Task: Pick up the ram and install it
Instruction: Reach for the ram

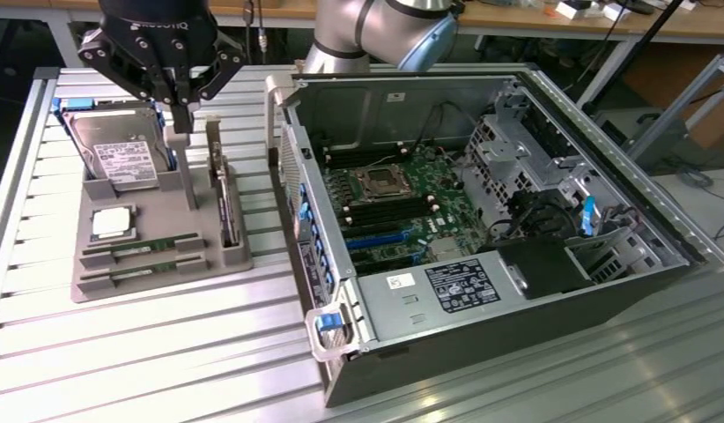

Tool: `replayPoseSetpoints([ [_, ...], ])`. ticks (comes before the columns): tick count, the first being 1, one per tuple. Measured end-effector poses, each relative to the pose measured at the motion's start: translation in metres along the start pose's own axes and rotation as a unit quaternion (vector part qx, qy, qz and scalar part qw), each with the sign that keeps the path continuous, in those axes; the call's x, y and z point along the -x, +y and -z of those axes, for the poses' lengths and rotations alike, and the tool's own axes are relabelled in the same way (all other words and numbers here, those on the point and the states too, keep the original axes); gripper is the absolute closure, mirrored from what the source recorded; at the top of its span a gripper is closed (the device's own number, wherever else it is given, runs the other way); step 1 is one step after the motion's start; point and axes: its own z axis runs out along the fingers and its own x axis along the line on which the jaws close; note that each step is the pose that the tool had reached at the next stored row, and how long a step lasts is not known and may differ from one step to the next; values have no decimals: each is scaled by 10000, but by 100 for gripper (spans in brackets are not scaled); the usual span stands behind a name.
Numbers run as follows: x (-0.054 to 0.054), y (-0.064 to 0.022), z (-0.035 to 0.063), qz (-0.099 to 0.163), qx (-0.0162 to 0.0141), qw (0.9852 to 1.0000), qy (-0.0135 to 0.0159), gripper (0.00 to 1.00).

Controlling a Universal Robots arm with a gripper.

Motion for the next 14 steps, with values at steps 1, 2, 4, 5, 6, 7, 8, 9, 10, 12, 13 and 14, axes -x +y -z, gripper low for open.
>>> replayPoseSetpoints([
  [1,0,-2,0,0,0,10000,0,90],
  [2,0,-6,1,0,0,10000,0,90],
  [4,1,-21,1,0,0,10000,0,90],
  [5,2,-30,1,0,0,10000,0,90],
  [6,2,-39,2,0,0,10000,0,90],
  [7,3,-46,2,0,0,10000,0,90],
  [8,3,-49,2,0,0,10000,0,90],
  [9,3,-52,2,0,0,10000,0,90],
  [10,3,-58,3,0,0,10000,0,90],
  [12,3,-74,4,0,0,10000,0,90],
  [13,4,-80,3,0,0,10000,0,90],
  [14,3,-92,4,0,0,10000,0,90],
])
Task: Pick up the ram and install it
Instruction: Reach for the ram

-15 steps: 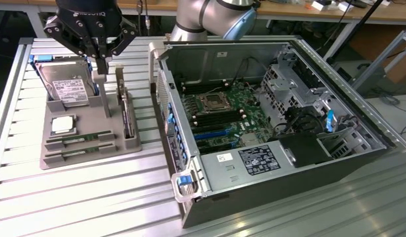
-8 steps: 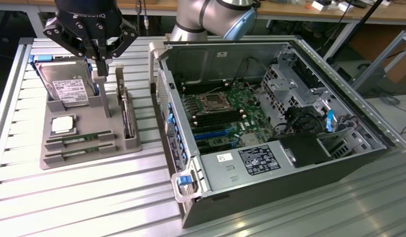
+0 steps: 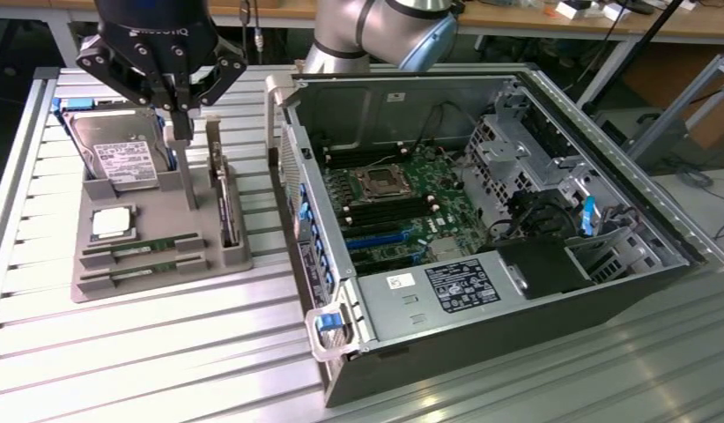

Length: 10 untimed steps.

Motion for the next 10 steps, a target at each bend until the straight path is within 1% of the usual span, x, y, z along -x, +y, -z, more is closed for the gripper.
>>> replayPoseSetpoints([
  [10,-1,-94,4,0,0,10000,0,90],
])
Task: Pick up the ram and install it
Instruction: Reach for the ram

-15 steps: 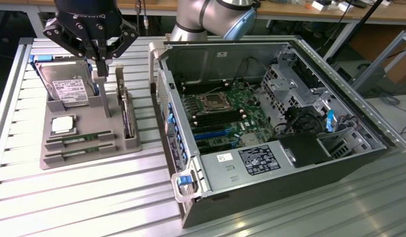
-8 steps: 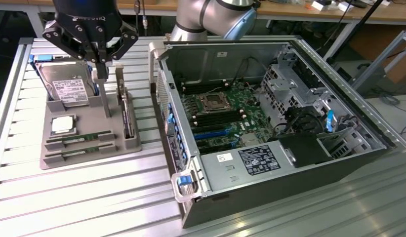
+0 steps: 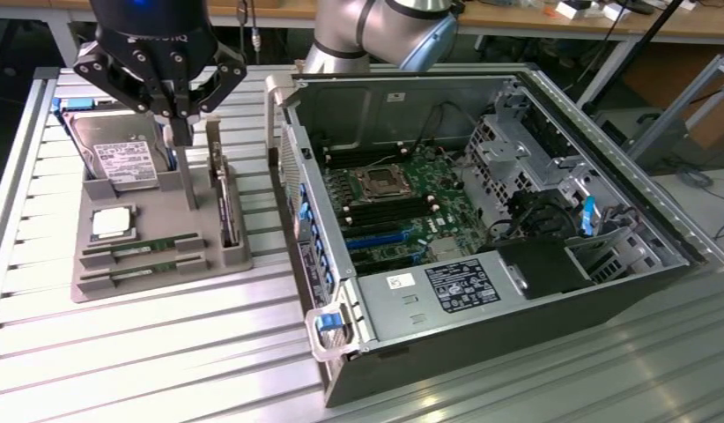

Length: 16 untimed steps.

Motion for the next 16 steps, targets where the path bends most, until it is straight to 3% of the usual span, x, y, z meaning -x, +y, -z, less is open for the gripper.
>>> replayPoseSetpoints([
  [16,5,-128,4,0,0,10000,0,90],
])
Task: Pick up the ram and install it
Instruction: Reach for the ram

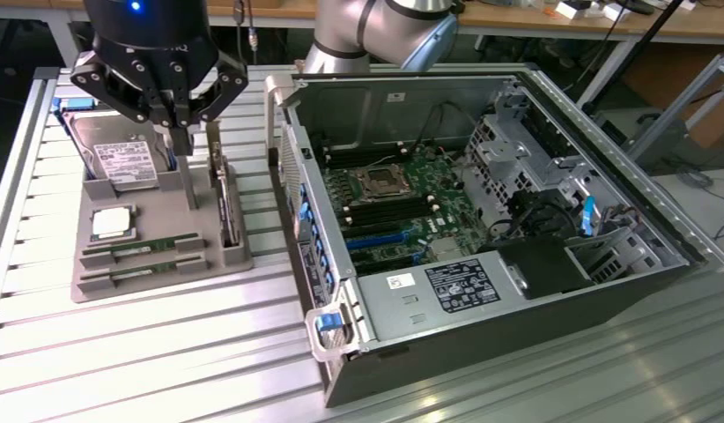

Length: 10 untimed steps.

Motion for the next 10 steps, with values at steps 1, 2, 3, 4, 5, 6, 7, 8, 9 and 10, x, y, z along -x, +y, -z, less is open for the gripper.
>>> replayPoseSetpoints([
  [1,1,-16,0,0,0,10000,0,90],
  [2,2,-33,0,0,-1,10000,0,90],
  [3,3,-42,0,0,-1,10000,0,90],
  [4,4,-52,0,0,-1,10000,0,90],
  [5,4,-62,0,0,-2,10000,0,90],
  [6,6,-80,0,0,-3,10000,0,90],
  [7,7,-99,0,0,-4,10000,0,90],
  [8,8,-109,0,0,-4,10000,-1,90],
  [9,9,-122,-1,0,-5,10000,-1,90],
  [10,10,-136,-1,0,-7,10000,-1,90],
])
